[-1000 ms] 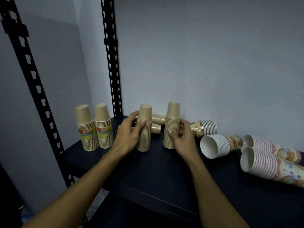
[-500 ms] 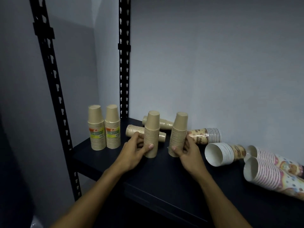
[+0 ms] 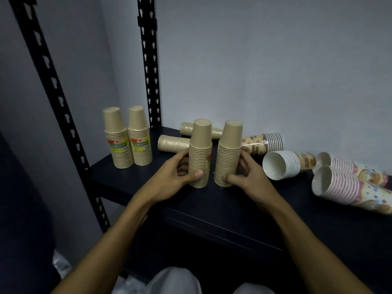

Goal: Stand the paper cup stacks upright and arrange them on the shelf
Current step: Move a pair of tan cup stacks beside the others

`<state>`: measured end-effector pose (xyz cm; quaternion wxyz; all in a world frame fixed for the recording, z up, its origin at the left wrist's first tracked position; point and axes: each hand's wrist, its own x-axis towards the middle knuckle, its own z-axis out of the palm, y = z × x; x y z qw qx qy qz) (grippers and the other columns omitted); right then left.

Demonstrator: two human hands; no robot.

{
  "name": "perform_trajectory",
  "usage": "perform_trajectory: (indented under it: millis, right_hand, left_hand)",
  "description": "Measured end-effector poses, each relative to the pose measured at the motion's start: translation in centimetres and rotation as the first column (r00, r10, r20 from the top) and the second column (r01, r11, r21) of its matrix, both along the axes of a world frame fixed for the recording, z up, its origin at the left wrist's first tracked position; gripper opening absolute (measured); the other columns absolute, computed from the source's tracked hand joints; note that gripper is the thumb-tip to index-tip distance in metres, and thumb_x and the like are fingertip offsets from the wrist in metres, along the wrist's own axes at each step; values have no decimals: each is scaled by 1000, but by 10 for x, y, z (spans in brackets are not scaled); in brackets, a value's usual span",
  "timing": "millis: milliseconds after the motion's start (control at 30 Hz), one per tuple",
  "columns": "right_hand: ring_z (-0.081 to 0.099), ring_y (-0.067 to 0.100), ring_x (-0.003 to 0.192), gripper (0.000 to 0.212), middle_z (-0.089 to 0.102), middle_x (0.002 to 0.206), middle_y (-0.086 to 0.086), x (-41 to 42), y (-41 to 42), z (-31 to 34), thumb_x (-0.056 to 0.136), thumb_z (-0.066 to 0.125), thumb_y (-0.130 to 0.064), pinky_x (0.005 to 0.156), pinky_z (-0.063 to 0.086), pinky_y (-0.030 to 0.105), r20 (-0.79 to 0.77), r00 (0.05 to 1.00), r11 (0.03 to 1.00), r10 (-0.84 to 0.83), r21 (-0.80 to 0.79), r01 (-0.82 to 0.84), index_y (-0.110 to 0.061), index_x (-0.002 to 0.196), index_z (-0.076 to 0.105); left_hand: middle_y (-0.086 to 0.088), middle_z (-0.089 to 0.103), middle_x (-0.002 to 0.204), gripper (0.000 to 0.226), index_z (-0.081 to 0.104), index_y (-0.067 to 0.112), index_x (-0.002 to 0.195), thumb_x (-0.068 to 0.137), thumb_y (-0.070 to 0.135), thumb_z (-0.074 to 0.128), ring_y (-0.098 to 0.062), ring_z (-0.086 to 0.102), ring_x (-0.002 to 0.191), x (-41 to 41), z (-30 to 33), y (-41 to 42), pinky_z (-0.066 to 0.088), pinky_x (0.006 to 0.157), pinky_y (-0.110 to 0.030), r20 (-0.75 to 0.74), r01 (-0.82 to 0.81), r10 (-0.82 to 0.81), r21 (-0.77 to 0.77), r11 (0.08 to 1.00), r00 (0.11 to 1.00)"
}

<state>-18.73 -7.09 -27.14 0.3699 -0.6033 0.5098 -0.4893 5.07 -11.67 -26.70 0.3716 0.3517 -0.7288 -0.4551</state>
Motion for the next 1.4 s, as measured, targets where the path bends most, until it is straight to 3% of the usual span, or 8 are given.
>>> perform_trajectory:
  millis: [167, 367, 567, 833, 967, 1100, 1267, 1400]
  right_hand:
    - [63, 9, 127, 67, 67, 136, -4, -5, -1, 1, 85, 76, 1, 114, 46, 39, -20, 998, 997, 52, 50, -51, -15, 146, 52]
    - [69, 12, 114, 56, 73, 123, -4, -1, -2, -1, 80, 85, -16, 104, 54, 42, -87, 996, 1000, 19, 10, -19, -23, 130, 61]
    - [63, 9, 126, 65, 67, 135, -5, -4, 2, 2, 84, 79, -5, 114, 46, 42, -45, 995, 994, 87, 62, -84, -19, 142, 54]
    - [64, 6, 121, 68, 65, 133, -9, 5, 7, 2, 78, 87, -21, 106, 52, 34, -126, 992, 1000, 28, 15, -26, -27, 135, 51]
    - [66, 7, 120, 58, 68, 131, -6, 2, 8, 5, 85, 77, -2, 110, 50, 38, -82, 995, 998, 64, 36, -61, -20, 135, 54]
    - [65, 9, 121, 54, 69, 131, -5, 3, 7, 2, 85, 79, -8, 111, 48, 42, -106, 993, 999, 51, 15, -49, -20, 133, 56]
    - [64, 8, 121, 56, 68, 130, -8, 5, 7, 0, 83, 82, -16, 110, 49, 41, -132, 991, 999, 29, -9, -31, -25, 131, 55]
    - [67, 8, 118, 60, 70, 129, -6, 2, 7, 4, 81, 85, -15, 107, 53, 37, -80, 995, 998, 61, 34, -59, -23, 134, 57]
  left_hand:
    - [6, 65, 135, 56, 46, 16, 144, 93, 6, 68, -3, 61, 126, -9, -7, 2, 48, 105, -22, -24, -14, 14, -14, 1000, 1000]
    - [5, 64, 137, 48, 48, 14, 143, 98, 6, 61, -2, 59, 127, -6, -5, 6, 47, 106, -21, 12, 25, -24, -28, 999, 1000]
    - [-12, 59, 130, 44, 56, 22, 141, 98, 15, 63, -21, 62, 119, -1, -3, 6, 51, 106, -39, 81, -13, 20, -84, 996, 996]
    - [-2, 70, 114, 71, 34, 36, 149, 94, 5, 66, -12, 68, 111, -1, -1, 9, 52, 96, -23, -35, -4, 3, -39, 999, 999]
    - [0, 70, 121, 66, 48, 26, 139, 80, 26, 79, -12, 66, 117, -1, -3, 10, 50, 106, -34, -22, -27, 27, -5, 1000, 999]
    - [3, 69, 121, 66, 56, 21, 124, 68, 42, 85, -8, 65, 116, -6, -6, 10, 50, 108, -38, 80, -112, 118, -72, 991, 990]
    - [-1, 73, 119, 50, 61, 13, 128, 82, 14, 80, -13, 68, 115, -1, -6, 9, 53, 105, -38, 30, -66, 67, -32, 997, 997]
    - [2, 74, 121, 54, 59, 17, 137, 87, 11, 77, -11, 68, 116, 0, -4, 11, 51, 105, -31, 53, -27, 30, -44, 999, 998]
